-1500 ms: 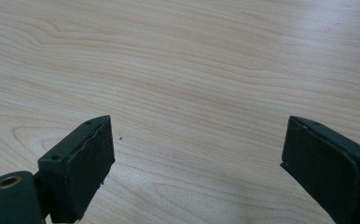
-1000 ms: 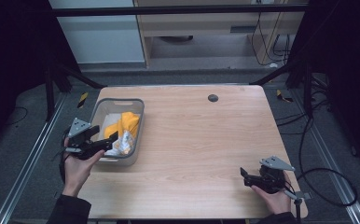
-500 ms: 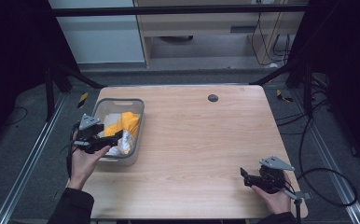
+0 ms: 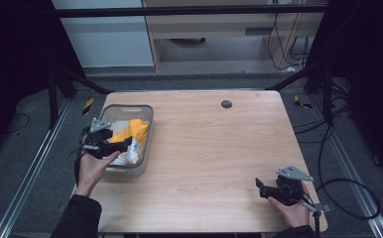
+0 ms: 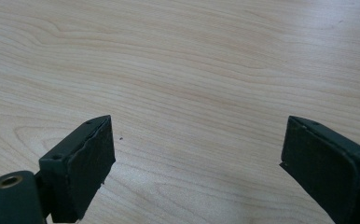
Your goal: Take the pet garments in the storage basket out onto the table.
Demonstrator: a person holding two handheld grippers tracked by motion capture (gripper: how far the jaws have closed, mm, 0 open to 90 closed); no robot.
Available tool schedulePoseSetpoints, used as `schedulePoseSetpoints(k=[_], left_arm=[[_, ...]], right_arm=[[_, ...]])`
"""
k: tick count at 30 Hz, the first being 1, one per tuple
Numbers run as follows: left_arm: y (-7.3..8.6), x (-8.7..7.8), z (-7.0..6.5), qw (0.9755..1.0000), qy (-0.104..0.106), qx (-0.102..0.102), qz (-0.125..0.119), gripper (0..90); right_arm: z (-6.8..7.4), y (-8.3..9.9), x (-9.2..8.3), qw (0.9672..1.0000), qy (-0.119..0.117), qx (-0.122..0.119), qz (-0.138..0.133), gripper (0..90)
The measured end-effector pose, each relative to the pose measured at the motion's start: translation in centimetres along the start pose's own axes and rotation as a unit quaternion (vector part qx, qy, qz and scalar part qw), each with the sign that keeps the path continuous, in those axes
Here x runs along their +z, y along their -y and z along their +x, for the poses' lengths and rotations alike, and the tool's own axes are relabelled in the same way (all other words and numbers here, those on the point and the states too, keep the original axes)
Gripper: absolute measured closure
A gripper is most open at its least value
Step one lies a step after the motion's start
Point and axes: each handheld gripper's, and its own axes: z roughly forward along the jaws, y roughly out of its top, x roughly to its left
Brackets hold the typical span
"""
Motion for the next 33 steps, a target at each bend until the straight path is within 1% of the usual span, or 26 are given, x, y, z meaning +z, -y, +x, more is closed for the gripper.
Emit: schedulePoseSetpoints(k=[10, 14, 15, 17, 22, 31, 33], left_arm=[[-0.3, 1.0, -0.4, 0.9997, 0.003, 0.011, 0.021, 23.9], [-0.4, 1.5, -0.4, 0.9992, 0.000, 0.015, 0.036, 24.8], [-0.4, 1.5, -0.4, 0.9992, 0.000, 0.015, 0.036, 25.1], [-0.4, 1.9, -0.4, 0.9988, -0.001, 0.017, 0.045, 25.8], [-0.3, 2.4, -0.5, 0.9983, 0.001, 0.016, 0.057, 28.5], [-0.3, 3.2, -0.6, 0.9974, -0.004, 0.019, 0.069, 32.4], [-0.3, 3.5, -0.7, 0.9968, -0.007, 0.019, 0.077, 33.6]], right_arm=[[0.0, 0.0, 0.0, 1.0000, 0.000, 0.000, 0.000, 9.7], [0.0, 0.0, -0.1, 1.0000, -0.002, 0.003, -0.001, 9.9], [0.0, 0.0, 0.0, 1.0000, -0.001, 0.000, -0.002, 10.0], [0.0, 0.0, 0.0, 1.0000, 0.000, 0.000, -0.003, 10.1], [0.0, 0.0, -0.1, 1.0000, 0.001, 0.001, -0.004, 10.8], [0.0, 0.0, 0.0, 1.0000, -0.001, 0.000, -0.001, 11.5], [0.0, 0.0, 0.0, 1.0000, -0.001, 0.000, -0.001, 11.5]])
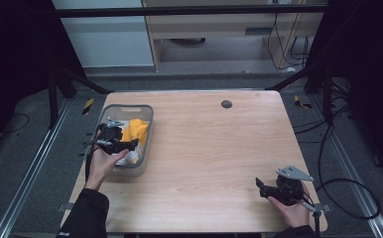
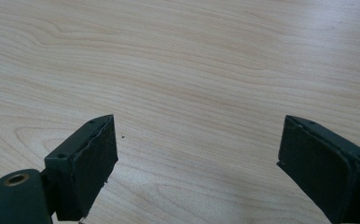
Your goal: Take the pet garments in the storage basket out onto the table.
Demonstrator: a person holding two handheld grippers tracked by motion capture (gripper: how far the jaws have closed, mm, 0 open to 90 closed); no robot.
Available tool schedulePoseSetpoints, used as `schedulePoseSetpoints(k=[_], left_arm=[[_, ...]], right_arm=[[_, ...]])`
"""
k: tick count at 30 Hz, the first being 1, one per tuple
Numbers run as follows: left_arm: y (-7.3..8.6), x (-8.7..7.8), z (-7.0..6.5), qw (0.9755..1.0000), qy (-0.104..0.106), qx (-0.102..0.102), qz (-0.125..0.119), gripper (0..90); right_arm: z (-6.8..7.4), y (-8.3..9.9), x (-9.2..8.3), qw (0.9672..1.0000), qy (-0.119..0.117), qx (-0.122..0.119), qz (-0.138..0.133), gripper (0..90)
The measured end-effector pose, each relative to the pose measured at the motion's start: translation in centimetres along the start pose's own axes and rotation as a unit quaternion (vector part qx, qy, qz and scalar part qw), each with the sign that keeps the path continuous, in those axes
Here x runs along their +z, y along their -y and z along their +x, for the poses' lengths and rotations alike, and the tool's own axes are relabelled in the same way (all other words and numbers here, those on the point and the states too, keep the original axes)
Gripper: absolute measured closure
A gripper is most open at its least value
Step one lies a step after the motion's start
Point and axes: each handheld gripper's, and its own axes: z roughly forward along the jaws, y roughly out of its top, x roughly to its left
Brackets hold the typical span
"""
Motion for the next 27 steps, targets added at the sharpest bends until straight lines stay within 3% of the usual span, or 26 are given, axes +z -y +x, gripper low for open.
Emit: schedulePoseSetpoints(k=[14, 27], left_arm=[[0.0, 1.2, 0.1, 0.9997, -0.006, -0.005, 0.022, 40.7], [0.3, 2.8, 0.0, 0.9981, -0.007, -0.007, 0.061, 48.5]], right_arm=[[0.0, 0.0, 0.1, 1.0000, -0.003, -0.001, 0.003, 11.6], [0.1, 0.0, 0.1, 1.0000, -0.003, -0.002, 0.005, 11.5]])
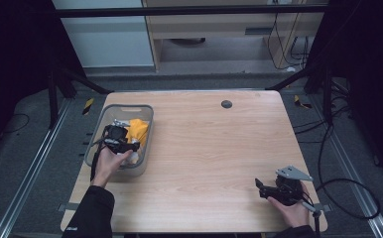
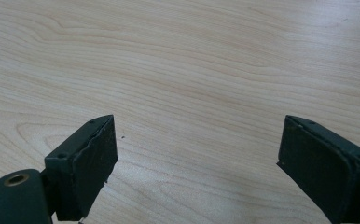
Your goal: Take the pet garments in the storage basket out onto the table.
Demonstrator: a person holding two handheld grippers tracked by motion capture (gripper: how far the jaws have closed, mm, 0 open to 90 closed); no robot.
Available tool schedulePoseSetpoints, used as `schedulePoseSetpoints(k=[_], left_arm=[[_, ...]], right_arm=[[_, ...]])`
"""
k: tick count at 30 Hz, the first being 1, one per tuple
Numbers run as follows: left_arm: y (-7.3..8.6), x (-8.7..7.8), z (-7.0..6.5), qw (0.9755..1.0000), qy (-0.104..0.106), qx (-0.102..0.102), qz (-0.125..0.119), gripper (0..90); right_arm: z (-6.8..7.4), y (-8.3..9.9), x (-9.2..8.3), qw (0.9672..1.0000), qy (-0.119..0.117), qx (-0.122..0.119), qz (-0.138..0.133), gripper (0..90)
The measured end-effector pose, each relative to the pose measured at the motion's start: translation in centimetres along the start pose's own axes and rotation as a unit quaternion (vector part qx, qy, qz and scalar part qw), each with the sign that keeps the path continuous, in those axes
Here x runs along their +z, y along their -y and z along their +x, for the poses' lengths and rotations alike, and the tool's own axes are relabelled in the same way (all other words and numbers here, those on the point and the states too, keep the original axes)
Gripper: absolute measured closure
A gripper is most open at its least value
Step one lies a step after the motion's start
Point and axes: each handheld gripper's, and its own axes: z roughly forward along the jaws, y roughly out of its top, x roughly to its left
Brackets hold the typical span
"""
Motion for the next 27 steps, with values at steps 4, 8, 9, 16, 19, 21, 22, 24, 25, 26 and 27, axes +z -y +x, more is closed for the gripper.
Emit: schedulePoseSetpoints(k=[4, 8, 9, 16, 19, 21, 22, 24, 25, 26, 27], left_arm=[[0.2, 0.3, 0.2, 0.9998, 0.009, -0.018, 0.004, 52.2], [0.4, 0.5, 0.4, 0.9995, 0.011, -0.026, 0.013, 57.7], [0.4, 0.6, 0.4, 0.9994, 0.013, -0.027, 0.015, 59.0], [0.5, 0.8, 0.5, 0.9988, 0.017, -0.039, 0.023, 74.6], [0.5, 0.8, 0.5, 0.9988, 0.017, -0.041, 0.021, 77.7], [0.6, 0.7, 0.5, 0.9989, 0.014, -0.040, 0.020, 78.7], [0.6, 0.5, 0.5, 0.9989, 0.013, -0.041, 0.018, 79.1], [0.6, 0.3, 0.5, 0.9989, 0.012, -0.044, 0.015, 79.3], [0.6, 0.0, 0.6, 0.9988, 0.010, -0.045, 0.013, 79.7], [0.6, -0.2, 0.7, 0.9988, 0.009, -0.047, 0.011, 79.8], [0.6, -0.5, 0.8, 0.9988, 0.009, -0.048, 0.009, 79.9]], right_arm=[[0.0, 0.0, 0.0, 1.0000, -0.001, 0.001, 0.001, 11.4], [0.0, 0.0, 0.0, 1.0000, -0.001, -0.001, 0.002, 11.3], [0.0, 0.0, 0.0, 1.0000, -0.001, -0.001, 0.002, 11.3], [0.0, 0.0, 0.0, 1.0000, -0.001, -0.003, 0.003, 11.2], [0.0, 0.0, 0.1, 1.0000, -0.001, -0.003, 0.003, 11.2], [0.0, 0.0, 0.1, 1.0000, -0.001, -0.003, 0.004, 11.1], [0.0, 0.0, 0.0, 1.0000, -0.001, -0.003, 0.004, 11.0], [0.0, 0.0, 0.0, 1.0000, -0.001, -0.003, 0.004, 11.0], [0.0, 0.0, 0.1, 1.0000, -0.001, -0.003, 0.004, 11.0], [0.0, 0.0, 0.1, 1.0000, -0.001, -0.002, 0.004, 11.0], [0.0, 0.0, 0.1, 1.0000, 0.000, -0.002, 0.005, 11.0]])
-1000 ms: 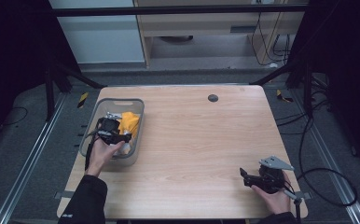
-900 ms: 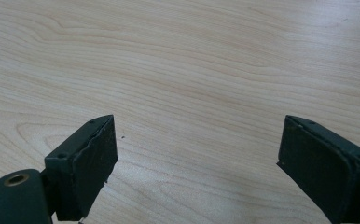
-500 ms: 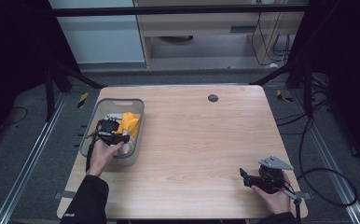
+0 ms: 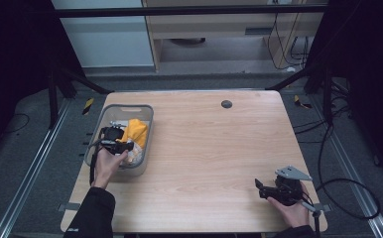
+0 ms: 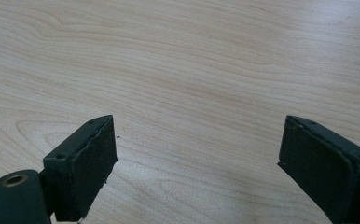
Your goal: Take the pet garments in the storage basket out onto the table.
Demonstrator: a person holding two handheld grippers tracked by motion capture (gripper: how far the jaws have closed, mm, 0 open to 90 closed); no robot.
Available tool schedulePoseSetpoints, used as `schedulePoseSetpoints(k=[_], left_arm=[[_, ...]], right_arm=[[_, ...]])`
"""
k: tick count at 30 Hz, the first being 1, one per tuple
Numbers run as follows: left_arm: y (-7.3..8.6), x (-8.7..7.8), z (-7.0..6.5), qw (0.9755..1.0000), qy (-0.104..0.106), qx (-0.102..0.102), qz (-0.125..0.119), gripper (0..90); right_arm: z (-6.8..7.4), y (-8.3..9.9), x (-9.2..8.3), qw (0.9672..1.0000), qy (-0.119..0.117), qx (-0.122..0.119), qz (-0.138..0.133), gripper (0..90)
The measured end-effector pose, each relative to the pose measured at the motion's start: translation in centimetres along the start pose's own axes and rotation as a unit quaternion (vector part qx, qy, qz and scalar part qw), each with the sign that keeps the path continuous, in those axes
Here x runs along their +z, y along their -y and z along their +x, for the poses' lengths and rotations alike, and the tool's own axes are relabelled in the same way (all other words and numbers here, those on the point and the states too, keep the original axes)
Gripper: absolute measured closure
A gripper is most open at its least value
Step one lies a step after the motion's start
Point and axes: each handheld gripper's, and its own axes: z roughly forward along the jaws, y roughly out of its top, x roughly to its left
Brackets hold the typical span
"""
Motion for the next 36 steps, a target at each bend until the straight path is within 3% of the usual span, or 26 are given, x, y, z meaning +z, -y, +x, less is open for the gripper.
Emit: schedulePoseSetpoints(k=[5, 14, 21, 36], left_arm=[[0.0, -1.2, 0.4, 0.9999, 0.006, -0.007, -0.013, 80.2], [-0.2, -3.4, 0.8, 0.9993, 0.015, -0.002, -0.034, 80.4], [-0.4, -6.0, 1.0, 0.9981, 0.022, 0.009, -0.057, 80.4], [-0.9, -9.1, 0.4, 0.9968, 0.029, 0.037, -0.064, 80.5]], right_arm=[[0.0, 0.0, 0.0, 1.0000, 0.000, 0.000, -0.001, 11.0], [0.0, 0.0, 0.0, 1.0000, 0.001, 0.001, 0.000, 10.9], [0.0, 0.0, 0.0, 1.0000, 0.002, 0.003, -0.002, 10.9], [0.0, 0.0, -0.1, 1.0000, 0.004, 0.004, -0.005, 10.8]])
